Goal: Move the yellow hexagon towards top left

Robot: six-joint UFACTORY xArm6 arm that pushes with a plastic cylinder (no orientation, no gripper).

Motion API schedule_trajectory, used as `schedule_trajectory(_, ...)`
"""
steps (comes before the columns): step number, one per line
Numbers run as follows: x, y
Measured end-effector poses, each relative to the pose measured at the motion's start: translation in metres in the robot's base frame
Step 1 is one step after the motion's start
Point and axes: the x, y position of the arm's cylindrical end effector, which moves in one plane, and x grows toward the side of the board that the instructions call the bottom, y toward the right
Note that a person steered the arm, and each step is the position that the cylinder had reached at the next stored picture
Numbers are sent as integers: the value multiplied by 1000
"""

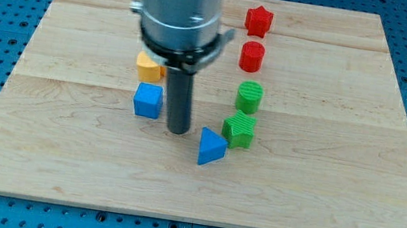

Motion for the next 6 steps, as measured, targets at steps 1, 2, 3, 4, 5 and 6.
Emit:
schedule_trajectory(1, -44, -2)
schedule_trajectory(2, -74, -7)
schedule_trajectory(3, -90, -25)
schedule_trajectory(4, -114, -37)
schedule_trajectory(5, -144, -56)
schedule_trajectory(6, -156, -62)
